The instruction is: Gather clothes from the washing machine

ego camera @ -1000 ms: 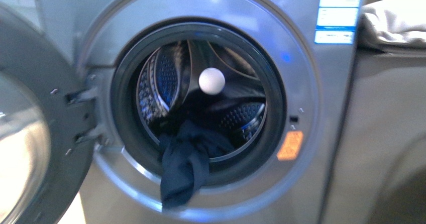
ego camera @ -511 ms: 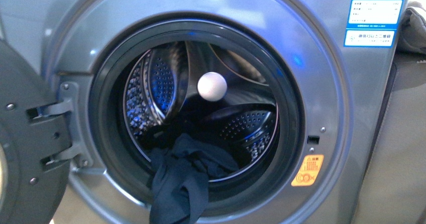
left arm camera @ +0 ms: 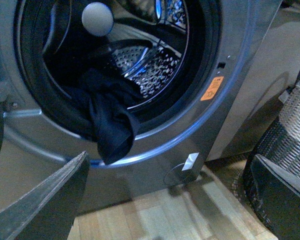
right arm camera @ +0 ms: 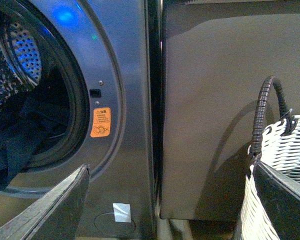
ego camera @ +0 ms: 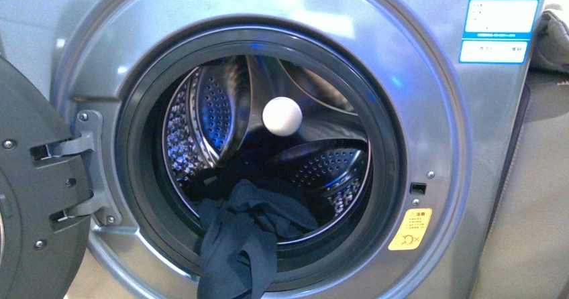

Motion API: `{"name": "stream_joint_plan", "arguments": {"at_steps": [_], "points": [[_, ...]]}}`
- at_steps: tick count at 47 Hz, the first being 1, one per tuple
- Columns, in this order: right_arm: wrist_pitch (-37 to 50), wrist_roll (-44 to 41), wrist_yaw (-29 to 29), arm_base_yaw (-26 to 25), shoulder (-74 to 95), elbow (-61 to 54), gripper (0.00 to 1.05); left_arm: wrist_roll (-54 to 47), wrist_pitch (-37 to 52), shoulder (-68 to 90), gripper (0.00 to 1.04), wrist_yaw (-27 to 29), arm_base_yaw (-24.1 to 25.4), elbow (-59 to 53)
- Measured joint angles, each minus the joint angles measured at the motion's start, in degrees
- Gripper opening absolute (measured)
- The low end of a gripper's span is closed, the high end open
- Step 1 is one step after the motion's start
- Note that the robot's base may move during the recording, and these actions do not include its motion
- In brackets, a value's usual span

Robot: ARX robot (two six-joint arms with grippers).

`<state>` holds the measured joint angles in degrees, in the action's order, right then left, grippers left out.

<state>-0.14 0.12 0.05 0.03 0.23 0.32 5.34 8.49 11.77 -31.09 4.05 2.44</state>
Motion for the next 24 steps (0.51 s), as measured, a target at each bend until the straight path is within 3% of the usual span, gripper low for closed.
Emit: {"name": "stream_joint_plan", "arguments": {"at_steps": [13,24], "points": [[0.00,0.00,-0.02,0.00,0.00,0.00,0.97,-2.19,19.37,21.40,0.98,10.75,-11.74,5.05],[0.00,0.00,0.00,0.00,0.00,0.00,0.97,-5.99,34.86,45.62,0.98,14.97,-17.57,11.65]]}}
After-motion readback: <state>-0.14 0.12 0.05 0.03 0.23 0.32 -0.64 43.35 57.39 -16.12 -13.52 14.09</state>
